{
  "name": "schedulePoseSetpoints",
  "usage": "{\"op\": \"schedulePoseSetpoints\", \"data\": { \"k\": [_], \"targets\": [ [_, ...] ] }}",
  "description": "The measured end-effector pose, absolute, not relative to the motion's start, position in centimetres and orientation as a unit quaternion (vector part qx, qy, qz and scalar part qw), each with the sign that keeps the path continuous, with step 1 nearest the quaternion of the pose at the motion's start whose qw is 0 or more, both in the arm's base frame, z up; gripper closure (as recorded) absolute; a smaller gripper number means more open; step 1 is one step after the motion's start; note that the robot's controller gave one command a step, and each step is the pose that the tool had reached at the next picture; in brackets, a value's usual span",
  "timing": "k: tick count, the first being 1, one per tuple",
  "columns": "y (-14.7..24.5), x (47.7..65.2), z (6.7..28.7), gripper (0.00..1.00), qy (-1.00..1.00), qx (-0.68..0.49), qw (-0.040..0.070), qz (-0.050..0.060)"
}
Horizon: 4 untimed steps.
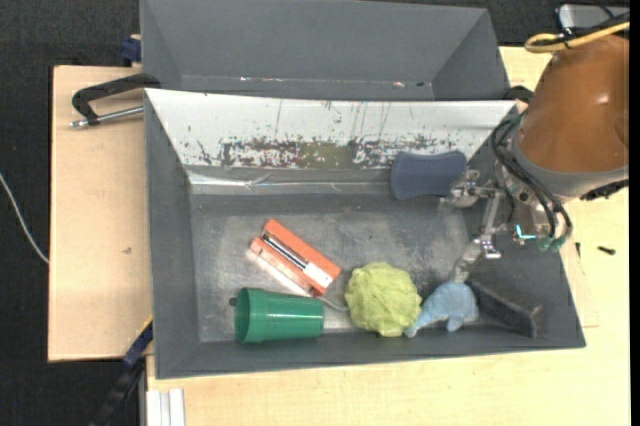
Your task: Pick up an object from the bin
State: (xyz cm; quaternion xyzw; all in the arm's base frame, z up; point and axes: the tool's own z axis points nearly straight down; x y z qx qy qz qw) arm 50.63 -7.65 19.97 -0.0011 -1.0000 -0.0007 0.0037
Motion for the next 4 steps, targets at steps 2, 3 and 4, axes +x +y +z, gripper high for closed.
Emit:
{"op": "schedulePoseSetpoints", "data": {
  "k": [2,3,4],
  "targets": [
    [-8.1,51.0,17.0,0.00,-1.000,0.002,-0.005,0.000],
    [-8.1,50.2,10.7,0.00,-1.000,0.026,-0.002,0.000],
    [-7.3,49.2,7.7,1.00,-0.996,0.089,-0.001,-0.001]
  ]
}}
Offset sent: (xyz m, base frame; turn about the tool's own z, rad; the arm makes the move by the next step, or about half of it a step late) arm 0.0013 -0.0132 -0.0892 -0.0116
